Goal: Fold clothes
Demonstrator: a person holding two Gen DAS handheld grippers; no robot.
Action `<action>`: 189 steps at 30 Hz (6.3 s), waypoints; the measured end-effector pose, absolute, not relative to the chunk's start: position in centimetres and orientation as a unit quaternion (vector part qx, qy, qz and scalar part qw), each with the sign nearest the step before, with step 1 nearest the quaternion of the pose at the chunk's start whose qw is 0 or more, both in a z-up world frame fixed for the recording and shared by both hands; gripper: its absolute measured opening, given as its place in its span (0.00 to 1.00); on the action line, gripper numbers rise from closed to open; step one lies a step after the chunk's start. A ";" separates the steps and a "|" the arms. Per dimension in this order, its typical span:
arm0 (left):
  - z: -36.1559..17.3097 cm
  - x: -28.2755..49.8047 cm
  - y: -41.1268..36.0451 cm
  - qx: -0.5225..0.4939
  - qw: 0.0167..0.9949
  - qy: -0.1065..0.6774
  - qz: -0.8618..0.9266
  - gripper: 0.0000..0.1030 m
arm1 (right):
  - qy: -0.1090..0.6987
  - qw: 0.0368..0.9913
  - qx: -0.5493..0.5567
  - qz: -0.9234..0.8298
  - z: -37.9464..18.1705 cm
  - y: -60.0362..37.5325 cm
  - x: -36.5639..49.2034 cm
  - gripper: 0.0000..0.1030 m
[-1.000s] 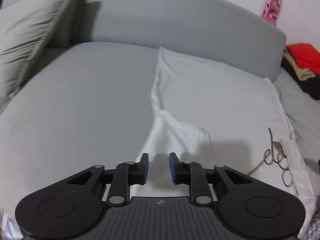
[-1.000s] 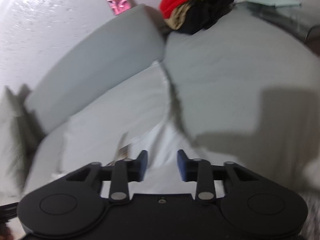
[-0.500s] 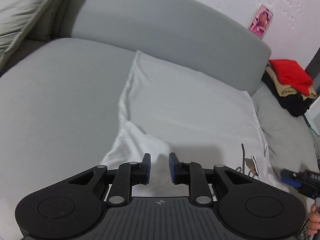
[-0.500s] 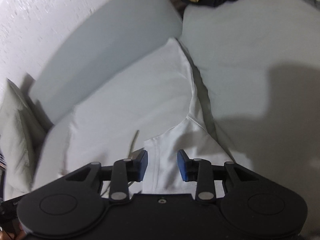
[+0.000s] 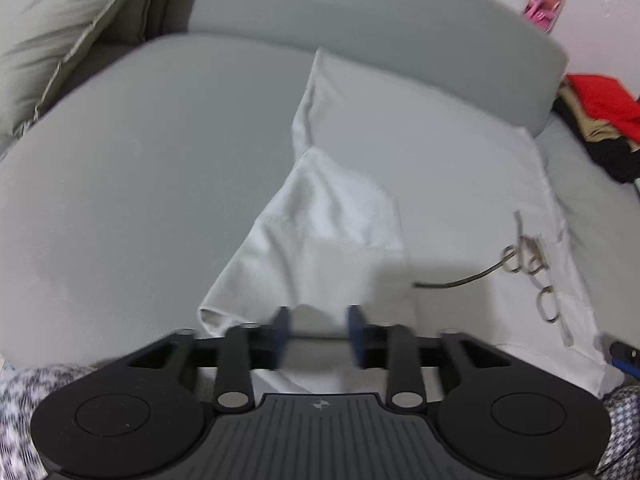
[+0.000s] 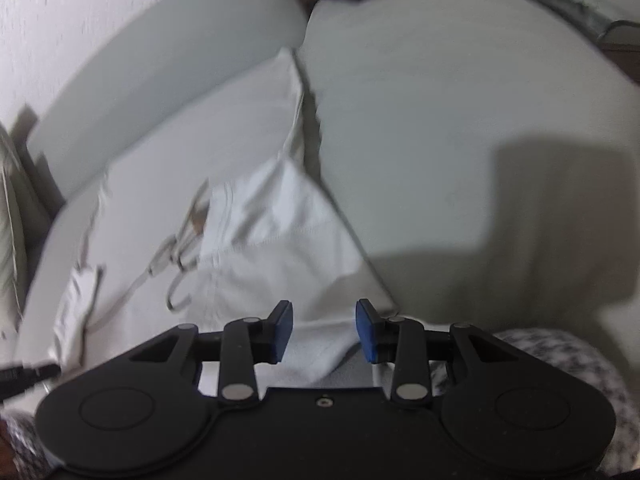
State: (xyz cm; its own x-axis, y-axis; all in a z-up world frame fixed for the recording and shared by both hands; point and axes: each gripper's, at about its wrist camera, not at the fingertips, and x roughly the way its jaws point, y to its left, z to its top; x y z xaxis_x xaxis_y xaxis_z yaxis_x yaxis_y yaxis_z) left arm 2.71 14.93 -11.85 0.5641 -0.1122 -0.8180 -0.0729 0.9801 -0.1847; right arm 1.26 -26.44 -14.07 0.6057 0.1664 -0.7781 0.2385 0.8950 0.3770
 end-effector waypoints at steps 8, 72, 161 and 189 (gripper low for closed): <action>-14.5 5.0 9.3 -0.019 0.883 0.468 -0.029 0.38 | 0.433 0.877 0.207 0.039 -15.0 -22.4 4.9 0.29; -13.5 10.9 16.7 -0.031 0.885 0.462 0.048 0.31 | 0.465 0.851 0.243 0.031 -14.2 -22.9 9.1 0.18; -8.5 -1.0 8.3 0.071 0.905 0.420 0.010 0.87 | 0.418 0.883 0.203 0.064 -8.9 -22.4 -2.5 0.61; -13.3 4.5 13.3 0.033 0.908 0.416 0.032 0.90 | 0.349 0.926 0.138 0.045 -13.2 -25.5 1.0 0.44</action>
State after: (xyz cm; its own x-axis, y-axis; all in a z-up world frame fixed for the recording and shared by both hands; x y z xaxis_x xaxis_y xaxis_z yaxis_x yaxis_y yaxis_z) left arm 4.46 13.28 -13.31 0.6517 0.0865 -0.7535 -0.0311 0.9957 0.0874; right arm 0.98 -25.54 -13.21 0.7522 0.1803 -0.6337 0.0119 0.9580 0.2866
